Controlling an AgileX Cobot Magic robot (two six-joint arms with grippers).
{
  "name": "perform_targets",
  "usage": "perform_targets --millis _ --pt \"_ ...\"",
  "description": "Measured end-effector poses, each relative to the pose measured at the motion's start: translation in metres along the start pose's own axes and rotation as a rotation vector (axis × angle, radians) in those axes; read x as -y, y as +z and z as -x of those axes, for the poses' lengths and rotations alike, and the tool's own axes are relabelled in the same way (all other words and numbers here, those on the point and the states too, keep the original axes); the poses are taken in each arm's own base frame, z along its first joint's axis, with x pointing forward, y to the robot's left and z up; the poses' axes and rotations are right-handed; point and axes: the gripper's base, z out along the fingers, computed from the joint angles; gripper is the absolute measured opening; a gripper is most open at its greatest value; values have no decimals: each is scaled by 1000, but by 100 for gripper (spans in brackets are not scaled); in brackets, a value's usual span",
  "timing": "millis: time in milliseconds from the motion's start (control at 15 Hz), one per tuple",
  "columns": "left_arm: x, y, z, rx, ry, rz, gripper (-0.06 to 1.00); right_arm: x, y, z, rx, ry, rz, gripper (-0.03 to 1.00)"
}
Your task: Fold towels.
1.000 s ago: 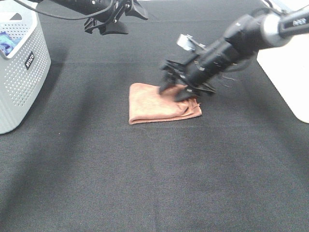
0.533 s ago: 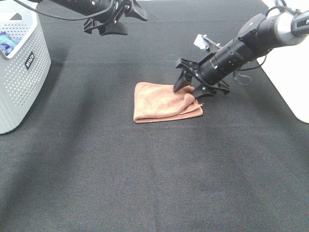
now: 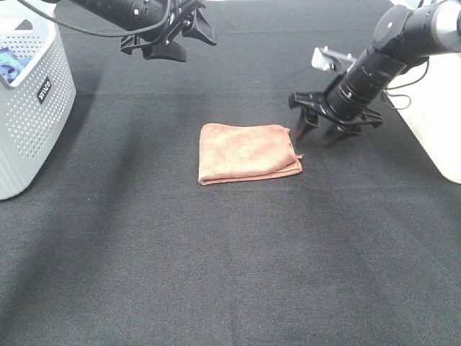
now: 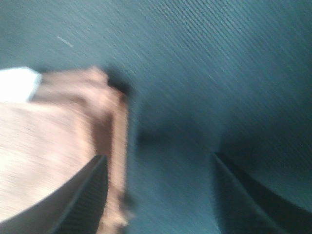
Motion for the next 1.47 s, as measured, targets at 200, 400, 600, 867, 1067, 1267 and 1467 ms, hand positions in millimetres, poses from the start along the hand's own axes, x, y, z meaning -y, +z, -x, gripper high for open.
perform_targets --millis 200,400,600,867,1067,1267,1467 --pt "16 -23 1 -66 109 7 65 -9 -41 3 -7 6 -8 58" --pt "28 -50 0 -142 165 69 65 -20 -82 1 -20 -5 8 58" --pt "34 -89 -1 -227 195 256 65 -31 -131 -6 -31 -29 20 58" --pt "70 -179 5 -138 296 440 65 -39 -204 -22 -5 -60 -40 58" --pt "84 -225 -16 -104 300 483 65 -44 -246 -33 82 -60 -72 58" --pt "81 -266 -68 -148 278 546 65 -46 -281 -65 130 -67 -80 58" --pt "73 -308 -146 -170 256 556 65 -41 -293 -131 89 -60 -92 58"
